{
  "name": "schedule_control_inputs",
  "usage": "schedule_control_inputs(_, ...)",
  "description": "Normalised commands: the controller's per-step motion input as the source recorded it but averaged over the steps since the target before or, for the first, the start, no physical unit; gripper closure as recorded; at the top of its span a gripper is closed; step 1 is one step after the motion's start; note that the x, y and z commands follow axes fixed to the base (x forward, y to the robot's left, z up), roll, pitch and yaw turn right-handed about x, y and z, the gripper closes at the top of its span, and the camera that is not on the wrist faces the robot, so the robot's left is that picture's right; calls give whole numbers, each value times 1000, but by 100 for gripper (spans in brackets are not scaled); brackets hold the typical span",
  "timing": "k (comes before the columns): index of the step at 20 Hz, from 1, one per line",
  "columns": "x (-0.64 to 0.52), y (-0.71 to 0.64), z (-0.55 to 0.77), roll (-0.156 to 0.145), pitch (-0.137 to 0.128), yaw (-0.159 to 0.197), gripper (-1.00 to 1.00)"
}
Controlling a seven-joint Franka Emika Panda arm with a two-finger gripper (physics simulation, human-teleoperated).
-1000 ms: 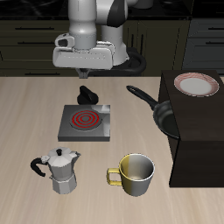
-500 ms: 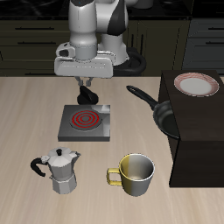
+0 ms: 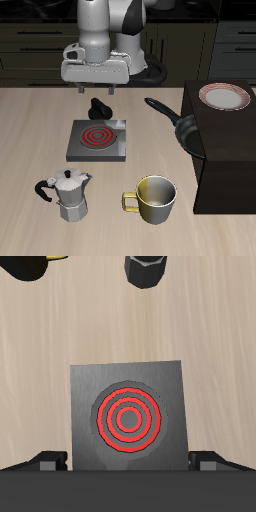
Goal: Place the frying pan on the top layer of the shelf and place the moka pot on the stove
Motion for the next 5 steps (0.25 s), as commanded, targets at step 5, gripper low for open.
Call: schedule_control_inputs(5,-112,-58,248,-16,-16,29,-100)
